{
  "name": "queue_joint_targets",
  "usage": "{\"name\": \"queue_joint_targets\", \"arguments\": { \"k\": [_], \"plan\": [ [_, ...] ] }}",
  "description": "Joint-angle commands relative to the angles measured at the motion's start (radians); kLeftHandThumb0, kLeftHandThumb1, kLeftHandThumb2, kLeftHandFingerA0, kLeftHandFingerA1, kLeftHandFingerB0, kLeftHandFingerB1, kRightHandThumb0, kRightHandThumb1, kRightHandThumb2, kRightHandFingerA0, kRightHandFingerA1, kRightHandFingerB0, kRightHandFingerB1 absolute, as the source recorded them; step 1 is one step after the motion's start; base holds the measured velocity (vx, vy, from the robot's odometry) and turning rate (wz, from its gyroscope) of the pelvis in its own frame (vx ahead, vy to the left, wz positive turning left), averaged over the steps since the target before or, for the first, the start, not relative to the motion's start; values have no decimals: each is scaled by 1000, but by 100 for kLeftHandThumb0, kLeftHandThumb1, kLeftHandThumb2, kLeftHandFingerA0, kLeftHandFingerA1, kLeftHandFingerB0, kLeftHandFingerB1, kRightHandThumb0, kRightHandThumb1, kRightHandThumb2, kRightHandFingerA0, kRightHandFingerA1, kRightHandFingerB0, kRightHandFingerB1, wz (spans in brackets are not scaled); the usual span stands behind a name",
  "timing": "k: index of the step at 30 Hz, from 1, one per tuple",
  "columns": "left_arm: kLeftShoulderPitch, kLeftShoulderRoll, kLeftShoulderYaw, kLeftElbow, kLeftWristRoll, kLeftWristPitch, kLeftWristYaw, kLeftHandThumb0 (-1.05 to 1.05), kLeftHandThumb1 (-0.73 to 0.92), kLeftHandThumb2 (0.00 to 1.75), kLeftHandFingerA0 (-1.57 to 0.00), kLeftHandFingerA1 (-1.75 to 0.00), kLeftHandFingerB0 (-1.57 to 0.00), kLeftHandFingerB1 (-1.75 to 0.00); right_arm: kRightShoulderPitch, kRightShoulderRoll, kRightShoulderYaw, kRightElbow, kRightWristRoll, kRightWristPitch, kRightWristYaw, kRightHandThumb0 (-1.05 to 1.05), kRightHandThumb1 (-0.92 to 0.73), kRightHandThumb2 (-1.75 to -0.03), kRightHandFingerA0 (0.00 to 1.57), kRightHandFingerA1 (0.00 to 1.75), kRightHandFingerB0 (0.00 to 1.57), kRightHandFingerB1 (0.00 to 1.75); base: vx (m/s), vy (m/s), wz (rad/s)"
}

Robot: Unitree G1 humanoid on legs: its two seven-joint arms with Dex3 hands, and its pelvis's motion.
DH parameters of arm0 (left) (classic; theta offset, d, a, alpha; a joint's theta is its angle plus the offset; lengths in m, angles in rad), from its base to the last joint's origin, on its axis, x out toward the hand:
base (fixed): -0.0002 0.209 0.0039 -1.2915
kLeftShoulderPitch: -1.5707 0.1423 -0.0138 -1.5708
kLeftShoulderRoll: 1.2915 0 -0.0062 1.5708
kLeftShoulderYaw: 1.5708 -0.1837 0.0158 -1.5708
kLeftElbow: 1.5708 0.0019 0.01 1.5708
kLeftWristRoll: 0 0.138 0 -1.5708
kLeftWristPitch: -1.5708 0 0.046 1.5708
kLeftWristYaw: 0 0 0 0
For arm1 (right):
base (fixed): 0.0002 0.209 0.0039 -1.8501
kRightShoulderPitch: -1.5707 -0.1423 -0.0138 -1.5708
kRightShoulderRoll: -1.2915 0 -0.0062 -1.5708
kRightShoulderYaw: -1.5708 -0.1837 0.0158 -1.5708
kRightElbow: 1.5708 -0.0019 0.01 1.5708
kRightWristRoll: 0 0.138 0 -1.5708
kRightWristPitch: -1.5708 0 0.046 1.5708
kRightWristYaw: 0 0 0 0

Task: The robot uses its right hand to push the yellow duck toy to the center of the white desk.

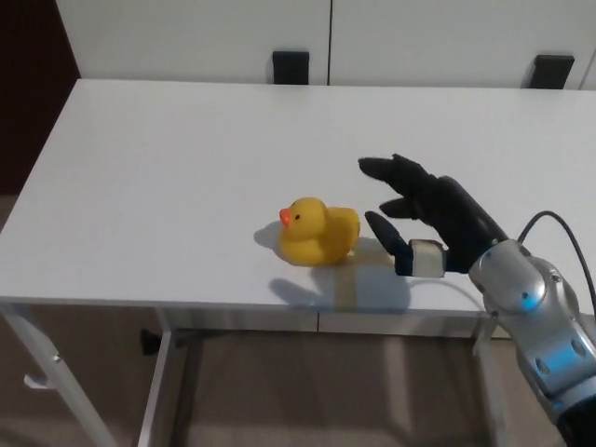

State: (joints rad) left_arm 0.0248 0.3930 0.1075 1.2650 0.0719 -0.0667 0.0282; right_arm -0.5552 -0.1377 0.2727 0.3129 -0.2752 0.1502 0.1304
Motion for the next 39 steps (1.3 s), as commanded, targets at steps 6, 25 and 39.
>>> {"name": "queue_joint_targets", "arguments": {
  "k": [6, 25, 39],
  "plan": [
    [18, 7, 24, -3, -20, -56, -6, -17, 64, 81, -80, -79, -83, -92, 393, -368, -435, -613, 212, 151, 314, -78, -74, -108, 16, 52, 5, 34, 0, 0, 0],
    [20, 10, 28, 3, -21, -44, 8, -17, 65, 77, -82, -80, -82, -91, 896, -449, -1358, -422, 320, 42, 253, -84, -67, -109, 50, 73, 15, 57, 0, 0, 0],
    [18, 12, 43, -1, -27, -34, 7, -18, 63, 73, -82, -82, -80, -91, 914, -353, -1255, 219, 232, -302, -71, -35, -68, -63, 47, 78, 10, 57, 0, 0, 0]
  ]
}}
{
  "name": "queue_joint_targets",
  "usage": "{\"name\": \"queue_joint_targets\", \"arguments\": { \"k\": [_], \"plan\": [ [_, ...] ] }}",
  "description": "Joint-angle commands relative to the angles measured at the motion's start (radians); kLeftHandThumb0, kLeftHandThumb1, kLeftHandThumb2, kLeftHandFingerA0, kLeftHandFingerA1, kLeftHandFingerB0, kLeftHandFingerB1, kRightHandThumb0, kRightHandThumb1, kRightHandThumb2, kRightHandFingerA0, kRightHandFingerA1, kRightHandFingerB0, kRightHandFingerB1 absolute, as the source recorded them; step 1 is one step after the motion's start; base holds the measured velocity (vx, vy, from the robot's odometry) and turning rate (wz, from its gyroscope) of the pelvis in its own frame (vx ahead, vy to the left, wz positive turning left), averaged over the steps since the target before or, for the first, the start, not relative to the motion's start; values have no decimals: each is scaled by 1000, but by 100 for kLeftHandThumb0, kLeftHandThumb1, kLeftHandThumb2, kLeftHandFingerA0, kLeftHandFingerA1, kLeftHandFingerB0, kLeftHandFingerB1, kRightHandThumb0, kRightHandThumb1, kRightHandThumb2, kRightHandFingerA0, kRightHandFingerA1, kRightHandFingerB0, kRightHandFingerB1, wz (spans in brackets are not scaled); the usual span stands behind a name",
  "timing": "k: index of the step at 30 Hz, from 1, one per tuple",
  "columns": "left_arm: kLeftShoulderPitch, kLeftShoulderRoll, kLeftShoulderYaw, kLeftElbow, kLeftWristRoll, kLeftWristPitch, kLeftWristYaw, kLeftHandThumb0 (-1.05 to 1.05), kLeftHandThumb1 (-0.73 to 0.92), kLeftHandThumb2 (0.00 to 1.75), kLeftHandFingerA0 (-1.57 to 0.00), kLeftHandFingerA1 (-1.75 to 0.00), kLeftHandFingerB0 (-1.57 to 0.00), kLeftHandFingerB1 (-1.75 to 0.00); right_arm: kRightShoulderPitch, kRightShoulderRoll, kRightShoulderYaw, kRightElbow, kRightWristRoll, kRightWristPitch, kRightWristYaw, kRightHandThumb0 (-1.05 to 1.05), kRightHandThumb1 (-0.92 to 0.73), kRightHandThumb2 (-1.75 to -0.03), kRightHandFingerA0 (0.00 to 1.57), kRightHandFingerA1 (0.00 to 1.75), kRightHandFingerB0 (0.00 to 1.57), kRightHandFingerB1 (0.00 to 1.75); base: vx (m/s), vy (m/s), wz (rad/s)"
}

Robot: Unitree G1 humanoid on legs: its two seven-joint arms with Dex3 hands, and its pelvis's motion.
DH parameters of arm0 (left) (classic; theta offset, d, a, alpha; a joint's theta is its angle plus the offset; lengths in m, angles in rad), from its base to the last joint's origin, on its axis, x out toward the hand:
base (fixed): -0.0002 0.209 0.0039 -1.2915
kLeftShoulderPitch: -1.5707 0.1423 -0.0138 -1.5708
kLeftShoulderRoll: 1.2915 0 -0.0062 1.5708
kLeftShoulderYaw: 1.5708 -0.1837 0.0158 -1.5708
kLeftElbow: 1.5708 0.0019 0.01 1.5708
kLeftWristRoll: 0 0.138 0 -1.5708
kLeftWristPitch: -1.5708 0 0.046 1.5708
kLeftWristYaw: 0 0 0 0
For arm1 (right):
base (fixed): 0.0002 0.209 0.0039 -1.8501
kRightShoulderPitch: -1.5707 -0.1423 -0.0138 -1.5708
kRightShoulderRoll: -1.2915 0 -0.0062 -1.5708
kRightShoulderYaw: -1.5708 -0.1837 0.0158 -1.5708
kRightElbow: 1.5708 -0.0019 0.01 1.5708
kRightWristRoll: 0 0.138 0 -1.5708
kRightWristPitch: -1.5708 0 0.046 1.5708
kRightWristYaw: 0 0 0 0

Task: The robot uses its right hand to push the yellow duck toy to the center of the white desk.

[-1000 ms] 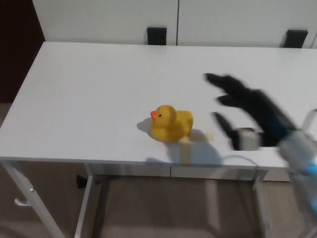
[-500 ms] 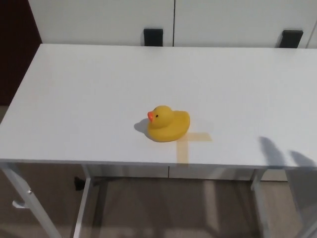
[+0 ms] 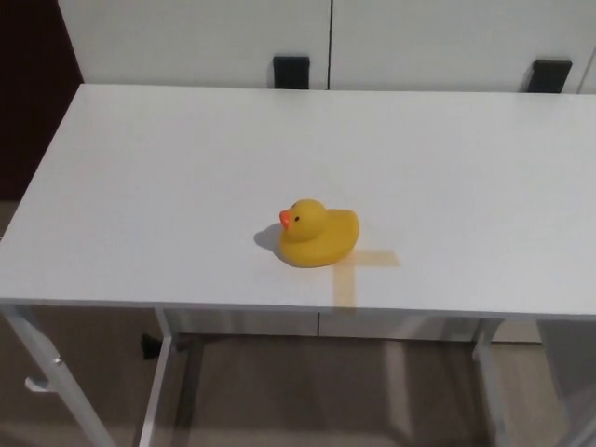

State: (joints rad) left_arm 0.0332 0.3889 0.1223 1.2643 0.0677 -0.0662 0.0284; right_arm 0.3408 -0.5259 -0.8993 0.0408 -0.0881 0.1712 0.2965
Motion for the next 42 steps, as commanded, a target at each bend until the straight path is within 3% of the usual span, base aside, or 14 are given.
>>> {"name": "queue_joint_targets", "arguments": {
  "k": [1, 3, 4, 9, 10, 13, 14, 16, 17, 22, 25, 34, 39, 42],
  "plan": [
    [11, 17, 27, -1, -20, -38, 4, -18, 64, 76, -80, -82, -78, -91, 7, 48, -63, 529, 33, -347, -261, -24, -63, -75, 47, 78, 8, 56, 0, 0, -8],
    [12, 18, 25, -3, -17, -40, 1, -18, 64, 76, -80, -82, -78, -91, -3, 56, -39, 575, 20, -378, -286, -24, -63, -75, 47, 78, 8, 56, 0, 0, 0],
    [10, 16, 20, 0, -10, -43, 4, -17, 64, 73, -80, -78, -77, -89, -9, 73, -23, 595, 9, -384, -313, -4, -43, -91, 50, 80, 10, 56, 0, 0, 0],
    [11, 14, 16, 5, -4, -46, 9, -17, 65, 75, -78, -76, -76, -88, -20, 109, 14, 682, -6, -453, -374, 0, -38, -103, 57, 77, 18, 59, 0, 0, 0],
    [12, 16, 21, 4, -9, -44, 10, -14, 65, 77, -78, -78, -74, -89, -16, 111, 32, 727, -6, -466, -355, -2, -41, -104, 71, 80, 31, 63, 0, 0, 0],
    [15, 19, 27, 1, -15, -45, 9, -13, 63, 77, -78, -79, -75, -90, -7, 111, 63, 779, 5, -471, -310, -2, -44, -95, 77, 70, 38, 56, 0, 0, 0],
    [15, 19, 26, 3, -12, -43, 10, -15, 64, 73, -83, -80, -79, -89, -6, 107, 78, 798, 8, -479, -285, -14, -53, -79, 89, 65, 53, 56, 0, 0, 0],
    [14, 20, 24, 6, -9, -40, 13, -15, 64, 73, -83, -80, -79, -89, -6, 97, 100, 832, 11, -497, -260, -14, -53, -79, 89, 65, 53, 56, 0, 0, 0],
    [14, 20, 24, 6, -9, -40, 12, -14, 64, 76, -81, -80, -77, -88, -6, 86, 124, 859, 16, -495, -200, -3, -38, -108, 91, 61, 57, 54, 0, 0, 0],
    [8, 22, 22, 9, -5, -45, 6, -17, 65, 73, -80, -77, -78, -88, -11, 41, 220, 941, 7, -498, -71, 3, -34, -102, 99, 52, 66, 45, 0, 0, 0],
    [0, 22, 24, 12, -7, -40, 8, -14, 63, 78, -81, -78, -81, -90, -6, 30, 264, 935, 6, -503, -62, 4, -30, -114, 98, 52, 66, 48, 0, 0, 0],
    [-7, 25, 16, 4, 4, -37, 11, -16, 63, 76, -80, -79, -83, -95, 2, 2, 349, 1015, 30, -550, -59, 3, -34, -108, 98, 50, 59, 47, 0, 0, 0],
    [-6, 22, 28, 0, -9, -37, 6, -15, 61, 81, -79, -82, -83, -96, -27, -9, 367, 1046, 52, -536, -45, -6, -45, -84, 97, 53, 55, 48, 0, 0, 0],
    [-8, 19, 27, 1, -6, -35, 11, -13, 58, 81, -83, -83, -83, -94, -50, -21, 389, 1063, 55, -531, -63, -7, -41, -102, 97, 53, 59, 49, 0, 0, 0]
  ]
}}
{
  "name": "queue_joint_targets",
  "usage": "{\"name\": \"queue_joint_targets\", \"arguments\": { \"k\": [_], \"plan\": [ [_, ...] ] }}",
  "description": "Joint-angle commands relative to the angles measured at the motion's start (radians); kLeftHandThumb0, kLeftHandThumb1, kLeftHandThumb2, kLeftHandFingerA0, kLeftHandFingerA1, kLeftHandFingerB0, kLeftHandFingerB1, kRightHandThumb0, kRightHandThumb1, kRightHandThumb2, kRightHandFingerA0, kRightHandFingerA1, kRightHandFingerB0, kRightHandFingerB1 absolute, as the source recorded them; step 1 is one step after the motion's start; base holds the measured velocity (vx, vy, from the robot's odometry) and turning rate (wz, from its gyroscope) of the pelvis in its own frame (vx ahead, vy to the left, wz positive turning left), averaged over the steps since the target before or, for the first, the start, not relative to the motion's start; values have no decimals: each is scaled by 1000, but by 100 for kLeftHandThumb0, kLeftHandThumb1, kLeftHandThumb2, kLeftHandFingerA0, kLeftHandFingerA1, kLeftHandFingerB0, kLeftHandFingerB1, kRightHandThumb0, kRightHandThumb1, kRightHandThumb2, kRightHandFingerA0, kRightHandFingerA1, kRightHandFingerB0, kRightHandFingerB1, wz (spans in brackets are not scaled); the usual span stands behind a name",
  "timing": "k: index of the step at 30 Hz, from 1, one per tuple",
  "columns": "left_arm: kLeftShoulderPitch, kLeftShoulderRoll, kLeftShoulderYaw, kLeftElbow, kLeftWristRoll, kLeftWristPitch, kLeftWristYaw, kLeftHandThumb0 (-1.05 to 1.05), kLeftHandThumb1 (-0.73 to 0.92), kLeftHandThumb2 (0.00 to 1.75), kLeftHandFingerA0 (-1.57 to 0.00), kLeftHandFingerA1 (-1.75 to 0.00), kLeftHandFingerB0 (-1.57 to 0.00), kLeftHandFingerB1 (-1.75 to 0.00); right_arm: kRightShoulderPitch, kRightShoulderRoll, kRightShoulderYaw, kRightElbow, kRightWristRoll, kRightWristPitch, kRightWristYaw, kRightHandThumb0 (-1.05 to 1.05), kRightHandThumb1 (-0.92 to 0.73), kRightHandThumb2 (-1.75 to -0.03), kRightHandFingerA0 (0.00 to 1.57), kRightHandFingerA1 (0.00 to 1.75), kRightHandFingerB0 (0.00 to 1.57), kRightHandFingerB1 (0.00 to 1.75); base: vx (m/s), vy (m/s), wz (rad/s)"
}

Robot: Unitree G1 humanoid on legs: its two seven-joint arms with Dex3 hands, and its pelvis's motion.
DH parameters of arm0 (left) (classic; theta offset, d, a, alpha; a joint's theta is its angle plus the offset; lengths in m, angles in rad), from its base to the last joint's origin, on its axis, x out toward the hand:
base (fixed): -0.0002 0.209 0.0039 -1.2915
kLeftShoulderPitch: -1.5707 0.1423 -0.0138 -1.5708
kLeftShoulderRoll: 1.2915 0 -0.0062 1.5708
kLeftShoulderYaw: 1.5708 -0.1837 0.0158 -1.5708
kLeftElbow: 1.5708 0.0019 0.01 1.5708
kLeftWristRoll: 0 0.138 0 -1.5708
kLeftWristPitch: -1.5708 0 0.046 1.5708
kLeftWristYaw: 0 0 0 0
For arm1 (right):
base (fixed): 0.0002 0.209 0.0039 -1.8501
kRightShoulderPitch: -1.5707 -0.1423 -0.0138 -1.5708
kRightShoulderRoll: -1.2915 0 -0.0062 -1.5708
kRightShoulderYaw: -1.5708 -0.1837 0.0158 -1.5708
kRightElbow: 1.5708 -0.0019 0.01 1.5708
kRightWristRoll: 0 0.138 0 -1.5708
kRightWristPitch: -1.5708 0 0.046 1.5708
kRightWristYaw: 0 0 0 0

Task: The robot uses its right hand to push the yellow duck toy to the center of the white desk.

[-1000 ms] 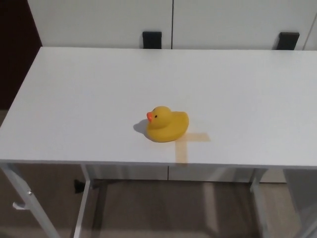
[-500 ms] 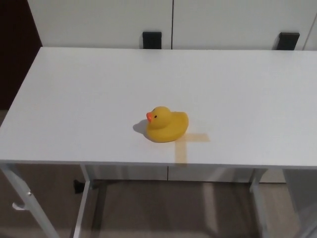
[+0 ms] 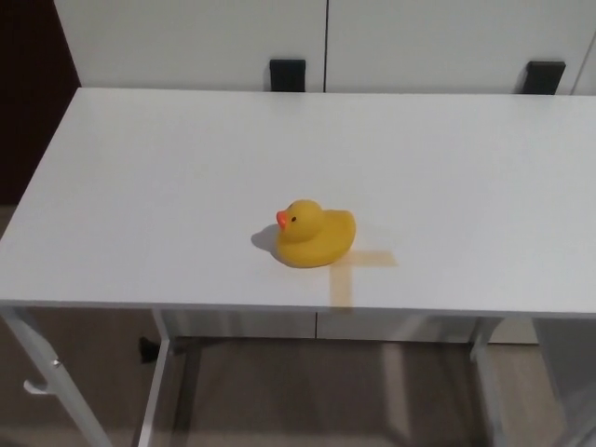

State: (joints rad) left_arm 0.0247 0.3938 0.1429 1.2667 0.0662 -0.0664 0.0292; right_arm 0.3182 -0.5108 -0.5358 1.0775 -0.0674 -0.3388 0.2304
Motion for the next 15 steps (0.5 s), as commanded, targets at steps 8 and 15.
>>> {"name": "queue_joint_targets", "arguments": {
  "k": [8, 15],
  "plan": [
    [-12, 9, 8, -3, -6, -20, 19, -18, 67, 73, -78, -80, -80, -92, -29, -48, 44, 30, 55, -34, 5, -2, -37, -111, 99, 51, 62, 48, 0, 0, 0],
    [-16, 7, 6, 2, -3, -25, 21, -16, 61, 79, -83, -83, -83, -94, -30, -48, 54, 19, 77, -27, 1, -2, -39, -104, 98, 51, 62, 48, 0, 0, 0]
  ]
}}
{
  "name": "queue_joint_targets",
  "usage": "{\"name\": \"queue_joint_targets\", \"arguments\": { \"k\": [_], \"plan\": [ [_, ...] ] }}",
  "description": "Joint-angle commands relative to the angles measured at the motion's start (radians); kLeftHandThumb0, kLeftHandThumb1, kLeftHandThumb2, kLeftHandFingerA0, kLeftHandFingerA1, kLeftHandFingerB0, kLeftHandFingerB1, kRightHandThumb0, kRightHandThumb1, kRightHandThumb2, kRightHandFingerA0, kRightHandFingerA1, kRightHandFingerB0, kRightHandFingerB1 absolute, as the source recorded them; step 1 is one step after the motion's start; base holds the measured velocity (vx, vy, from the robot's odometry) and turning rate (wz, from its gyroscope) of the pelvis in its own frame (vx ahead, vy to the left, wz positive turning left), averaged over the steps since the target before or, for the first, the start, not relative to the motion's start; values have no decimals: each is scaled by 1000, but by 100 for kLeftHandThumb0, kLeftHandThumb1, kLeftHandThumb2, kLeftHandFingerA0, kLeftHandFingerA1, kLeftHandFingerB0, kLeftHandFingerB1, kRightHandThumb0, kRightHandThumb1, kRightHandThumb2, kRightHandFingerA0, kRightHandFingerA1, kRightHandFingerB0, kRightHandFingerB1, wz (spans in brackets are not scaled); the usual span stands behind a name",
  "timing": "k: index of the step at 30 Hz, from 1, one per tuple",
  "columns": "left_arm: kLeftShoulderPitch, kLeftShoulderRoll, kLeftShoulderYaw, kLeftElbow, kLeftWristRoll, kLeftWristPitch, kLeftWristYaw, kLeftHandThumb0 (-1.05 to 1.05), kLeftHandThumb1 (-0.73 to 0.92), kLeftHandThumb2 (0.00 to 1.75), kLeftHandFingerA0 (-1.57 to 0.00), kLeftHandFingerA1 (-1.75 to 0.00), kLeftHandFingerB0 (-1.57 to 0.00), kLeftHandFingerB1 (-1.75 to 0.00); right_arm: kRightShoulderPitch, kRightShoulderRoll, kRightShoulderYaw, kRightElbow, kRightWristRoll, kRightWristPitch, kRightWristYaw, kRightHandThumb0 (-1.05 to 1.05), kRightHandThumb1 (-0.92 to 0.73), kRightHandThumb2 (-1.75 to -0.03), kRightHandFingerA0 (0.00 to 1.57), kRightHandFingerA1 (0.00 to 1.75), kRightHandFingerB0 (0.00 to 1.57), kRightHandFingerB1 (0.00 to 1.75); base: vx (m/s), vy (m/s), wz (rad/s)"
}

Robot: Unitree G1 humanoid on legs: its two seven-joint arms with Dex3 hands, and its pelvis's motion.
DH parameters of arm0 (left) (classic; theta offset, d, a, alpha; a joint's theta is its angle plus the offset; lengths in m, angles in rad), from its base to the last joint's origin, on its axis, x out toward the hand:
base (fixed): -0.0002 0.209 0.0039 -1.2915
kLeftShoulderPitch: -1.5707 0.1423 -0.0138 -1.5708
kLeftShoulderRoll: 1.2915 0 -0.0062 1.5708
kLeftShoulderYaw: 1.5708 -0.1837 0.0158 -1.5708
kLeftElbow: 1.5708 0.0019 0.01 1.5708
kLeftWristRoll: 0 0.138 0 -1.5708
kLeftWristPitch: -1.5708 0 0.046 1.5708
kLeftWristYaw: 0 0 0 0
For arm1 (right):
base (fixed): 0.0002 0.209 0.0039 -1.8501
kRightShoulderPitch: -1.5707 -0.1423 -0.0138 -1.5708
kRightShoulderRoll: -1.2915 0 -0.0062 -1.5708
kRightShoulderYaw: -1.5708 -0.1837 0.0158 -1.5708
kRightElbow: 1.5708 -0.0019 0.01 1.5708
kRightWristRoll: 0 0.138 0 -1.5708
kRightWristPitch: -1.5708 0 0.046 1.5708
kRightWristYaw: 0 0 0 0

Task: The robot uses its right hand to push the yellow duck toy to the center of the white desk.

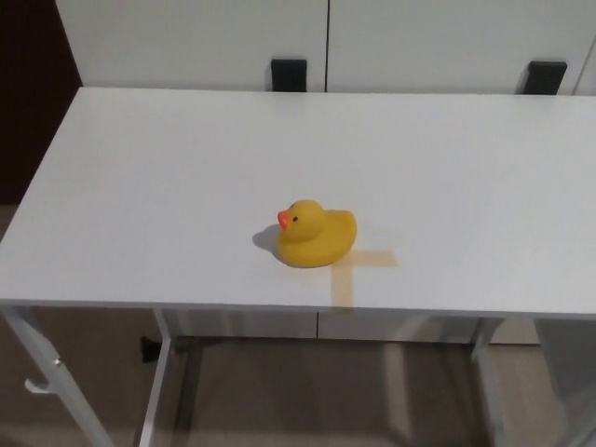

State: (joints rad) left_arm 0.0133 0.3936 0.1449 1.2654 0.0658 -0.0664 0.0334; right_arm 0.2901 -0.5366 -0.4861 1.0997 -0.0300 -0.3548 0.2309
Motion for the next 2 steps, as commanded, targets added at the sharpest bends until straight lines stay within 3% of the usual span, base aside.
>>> {"name": "queue_joint_targets", "arguments": {
  "k": [1, 2],
  "plan": [
    [-2, 7, 4, 3, -2, -26, 17, -16, 61, 79, -83, -83, -83, -94, -4, -24, 5, 1, 43, -12, 2, -2, -39, -104, 98, 51, 62, 48, 0, 0, 0],
    [-2, 7, 4, 3, -2, -26, 17, -16, 61, 79, -83, -83, -83, -94, -4, -24, 5, 1, 43, -12, 2, -2, -39, -104, 98, 51, 62, 48, 0, 0, 0]
  ]
}}
